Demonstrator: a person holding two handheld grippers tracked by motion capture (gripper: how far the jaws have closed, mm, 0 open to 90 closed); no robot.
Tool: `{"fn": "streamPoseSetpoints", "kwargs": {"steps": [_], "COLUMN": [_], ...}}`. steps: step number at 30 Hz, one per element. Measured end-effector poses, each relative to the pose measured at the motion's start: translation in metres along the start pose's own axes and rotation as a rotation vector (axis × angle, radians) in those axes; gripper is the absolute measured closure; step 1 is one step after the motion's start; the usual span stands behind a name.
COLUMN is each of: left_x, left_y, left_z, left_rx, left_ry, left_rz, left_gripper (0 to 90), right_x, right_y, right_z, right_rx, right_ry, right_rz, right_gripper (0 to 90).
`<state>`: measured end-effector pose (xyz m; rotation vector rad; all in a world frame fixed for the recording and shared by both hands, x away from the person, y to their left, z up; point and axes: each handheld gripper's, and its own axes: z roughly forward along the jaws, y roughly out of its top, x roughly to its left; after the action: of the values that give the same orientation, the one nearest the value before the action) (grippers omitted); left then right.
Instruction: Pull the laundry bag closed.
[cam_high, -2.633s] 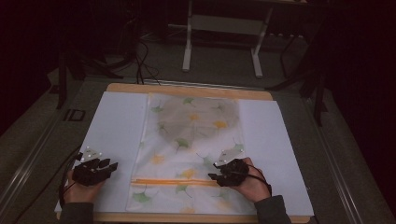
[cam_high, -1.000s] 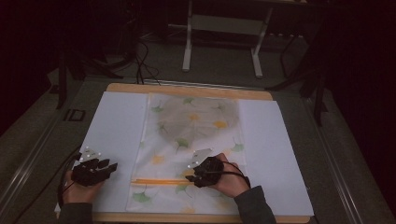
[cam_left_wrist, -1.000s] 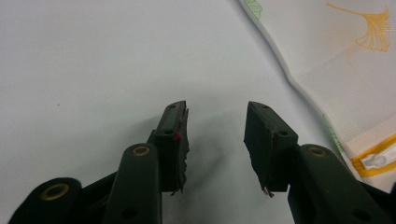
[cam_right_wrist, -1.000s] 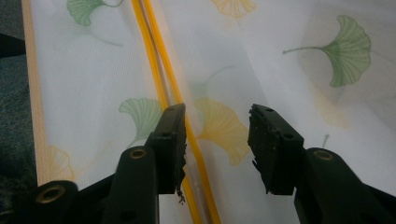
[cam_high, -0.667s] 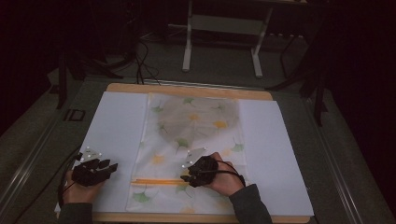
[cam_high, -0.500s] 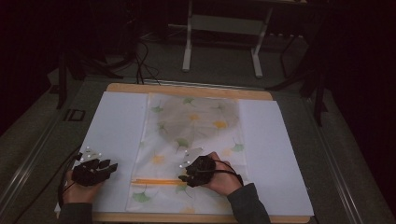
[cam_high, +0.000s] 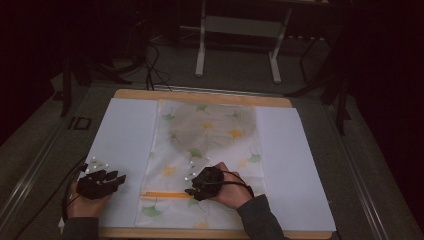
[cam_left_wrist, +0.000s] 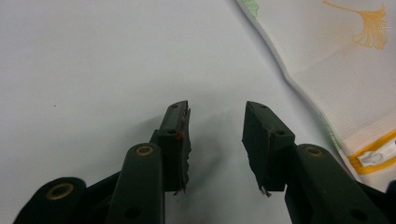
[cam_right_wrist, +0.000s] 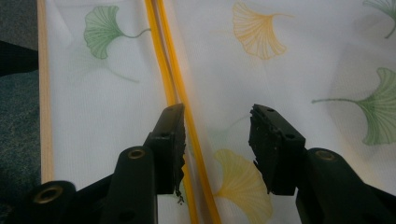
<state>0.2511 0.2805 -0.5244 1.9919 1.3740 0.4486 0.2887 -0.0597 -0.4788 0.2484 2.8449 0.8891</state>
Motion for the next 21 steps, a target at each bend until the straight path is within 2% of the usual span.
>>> {"fn": "streamPoseSetpoints", "kwargs": {"steps": [10, 21], "left_x": [0.000, 0.001], "left_y": [0.000, 0.000], "left_z": [0.000, 0.000], "left_rx": [0.009, 0.010], "left_ry": [0.000, 0.005], "left_rz": [-0.003, -0.008], "left_gripper": [60.7, 58.8], "right_x": [0.004, 0.008], "right_y": [0.008, 0.018], "right_z": [0.009, 0.017], "right_rx": [0.008, 0.005], "right_ry": [0.010, 0.014], "right_rz": [-0.022, -0.041], "right_gripper": [60.9, 63.2]}}
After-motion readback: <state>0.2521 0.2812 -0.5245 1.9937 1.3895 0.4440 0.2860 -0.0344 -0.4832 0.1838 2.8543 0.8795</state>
